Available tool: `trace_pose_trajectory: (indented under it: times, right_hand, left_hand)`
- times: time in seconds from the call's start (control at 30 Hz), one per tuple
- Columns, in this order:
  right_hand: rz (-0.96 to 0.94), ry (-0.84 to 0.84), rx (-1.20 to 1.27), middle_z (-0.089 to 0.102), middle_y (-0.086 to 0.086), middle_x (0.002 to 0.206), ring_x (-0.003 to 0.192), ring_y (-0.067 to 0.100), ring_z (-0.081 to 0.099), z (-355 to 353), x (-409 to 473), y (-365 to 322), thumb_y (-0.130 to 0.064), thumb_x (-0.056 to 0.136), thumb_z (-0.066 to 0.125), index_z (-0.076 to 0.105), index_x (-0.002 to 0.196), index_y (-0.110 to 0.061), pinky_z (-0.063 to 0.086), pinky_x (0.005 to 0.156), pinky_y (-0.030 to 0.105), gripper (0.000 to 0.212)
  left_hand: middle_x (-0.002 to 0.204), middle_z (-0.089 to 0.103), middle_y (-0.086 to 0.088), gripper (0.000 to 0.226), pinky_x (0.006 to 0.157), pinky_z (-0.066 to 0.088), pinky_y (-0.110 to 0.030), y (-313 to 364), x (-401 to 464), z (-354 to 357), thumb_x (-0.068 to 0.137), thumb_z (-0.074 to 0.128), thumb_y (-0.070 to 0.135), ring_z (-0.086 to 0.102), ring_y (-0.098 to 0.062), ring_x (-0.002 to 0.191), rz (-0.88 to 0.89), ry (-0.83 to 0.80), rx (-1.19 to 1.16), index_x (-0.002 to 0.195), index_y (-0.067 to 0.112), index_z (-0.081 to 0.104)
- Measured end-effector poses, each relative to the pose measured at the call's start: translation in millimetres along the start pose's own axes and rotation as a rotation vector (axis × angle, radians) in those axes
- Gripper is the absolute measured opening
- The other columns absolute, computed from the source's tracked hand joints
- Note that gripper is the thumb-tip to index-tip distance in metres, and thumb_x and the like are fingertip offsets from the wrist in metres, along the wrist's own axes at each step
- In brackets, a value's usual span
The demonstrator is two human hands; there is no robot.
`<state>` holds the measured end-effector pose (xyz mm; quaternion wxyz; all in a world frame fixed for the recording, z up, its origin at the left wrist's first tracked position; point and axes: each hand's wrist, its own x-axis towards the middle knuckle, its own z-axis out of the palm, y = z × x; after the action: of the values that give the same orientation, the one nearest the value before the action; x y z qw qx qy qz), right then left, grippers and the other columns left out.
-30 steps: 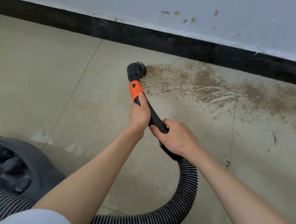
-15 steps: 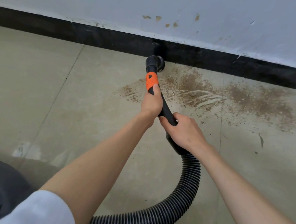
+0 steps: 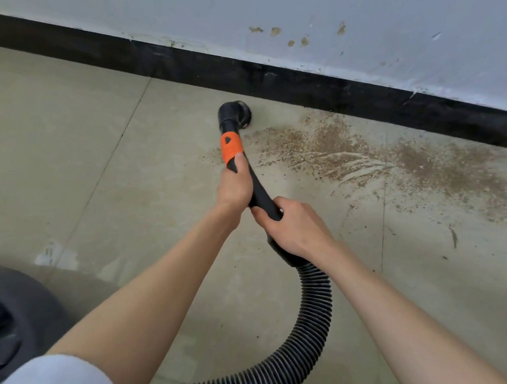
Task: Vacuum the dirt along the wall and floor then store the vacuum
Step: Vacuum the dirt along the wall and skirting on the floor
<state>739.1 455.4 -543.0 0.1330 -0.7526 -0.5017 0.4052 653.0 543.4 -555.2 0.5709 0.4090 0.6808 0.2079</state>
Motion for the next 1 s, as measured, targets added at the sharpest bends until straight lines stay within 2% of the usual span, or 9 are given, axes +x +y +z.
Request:
trace_pose_trajectory:
  times: [0.07, 0.17, 0.27, 0.37, 0.5, 0.67, 0.8, 1.0]
  right_hand:
    - [-0.028, -0.060, -0.007, 0.068, 0.002, 0.077, 0.071, 0.024, 0.065, 9.5, -6.2, -8.5, -0.059, 0.090, 0.050, 0.054, 0.082, -0.020, 0.051, 0.066, 0.038, 0.040]
    - [-0.061, -0.138, -0.006, 0.069, 0.000, 0.076, 0.072, 0.024, 0.065, 24.0, -19.4, -17.7, -0.057, 0.090, 0.051, 0.052, 0.078, -0.022, 0.051, 0.067, 0.037, 0.037]
    - [-0.076, -0.172, -0.019, 0.067, -0.002, 0.074, 0.070, 0.023, 0.064, 36.5, -35.8, -22.8, -0.056, 0.091, 0.051, 0.046, 0.072, -0.025, 0.046, 0.062, 0.033, 0.036]
    - [-0.078, -0.190, -0.042, 0.065, -0.002, 0.072, 0.068, 0.022, 0.061, 46.1, -50.0, -23.9, -0.055, 0.091, 0.051, 0.042, 0.070, -0.026, 0.041, 0.056, 0.031, 0.037]
    - [-0.085, -0.204, -0.059, 0.063, -0.003, 0.070, 0.065, 0.021, 0.058, 47.3, -57.2, -26.4, -0.055, 0.092, 0.051, 0.042, 0.070, -0.025, 0.042, 0.058, 0.031, 0.038]
    - [-0.082, -0.191, -0.052, 0.066, 0.001, 0.076, 0.072, 0.024, 0.063, 50.1, -63.2, -27.6, -0.055, 0.091, 0.051, 0.044, 0.070, -0.025, 0.047, 0.063, 0.034, 0.037]
    - [-0.063, -0.186, -0.032, 0.062, -0.003, 0.070, 0.067, 0.021, 0.060, 50.5, -69.6, -19.4, -0.054, 0.090, 0.052, 0.046, 0.072, -0.024, 0.044, 0.060, 0.032, 0.036]
    - [-0.034, -0.132, -0.062, 0.061, -0.004, 0.069, 0.062, 0.019, 0.057, 37.4, -76.4, -10.4, -0.056, 0.091, 0.050, 0.045, 0.072, -0.024, 0.039, 0.055, 0.030, 0.037]
  left_hand:
    - [0.083, 0.052, -0.004, 0.044, 0.068, 0.048, -0.031, -11.8, -7.3, -17.9, 0.099, 0.026, 0.048, 0.053, -0.017, 0.072, -0.011, 0.064, -0.020, 0.104, 0.009, 0.045]
    - [0.097, 0.055, -0.009, 0.048, 0.084, 0.050, -0.038, -31.6, -17.7, -41.0, 0.098, 0.026, 0.049, 0.056, -0.025, 0.088, -0.045, 0.135, -0.005, 0.114, 0.008, 0.045]
    - [0.106, 0.057, -0.012, 0.055, 0.091, 0.049, -0.041, -50.9, -28.6, -55.8, 0.097, 0.025, 0.051, 0.057, -0.028, 0.096, -0.073, 0.154, 0.009, 0.120, 0.006, 0.046]
    - [0.109, 0.058, -0.013, 0.057, 0.088, 0.047, -0.039, -66.4, -40.6, -63.2, 0.097, 0.025, 0.051, 0.056, -0.029, 0.098, -0.082, 0.167, 0.006, 0.122, 0.005, 0.046]
    - [0.115, 0.057, -0.014, 0.058, 0.090, 0.047, -0.039, -71.7, -47.4, -66.4, 0.097, 0.024, 0.050, 0.056, -0.029, 0.102, -0.112, 0.176, -0.013, 0.128, 0.005, 0.044]
    - [0.114, 0.056, -0.013, 0.061, 0.094, 0.048, -0.044, -71.8, -50.7, -70.1, 0.097, 0.024, 0.051, 0.056, -0.030, 0.101, -0.132, 0.140, -0.020, 0.131, 0.004, 0.041]
    - [0.116, 0.057, -0.015, 0.061, 0.094, 0.048, -0.045, -74.9, -57.3, -66.1, 0.097, 0.024, 0.053, 0.057, -0.030, 0.103, -0.126, 0.121, -0.027, 0.128, 0.004, 0.042]
    - [0.113, 0.058, -0.014, 0.058, 0.083, 0.046, -0.035, -65.8, -66.8, -47.4, 0.098, 0.023, 0.051, 0.057, -0.028, 0.099, -0.104, 0.071, -0.026, 0.125, 0.004, 0.044]
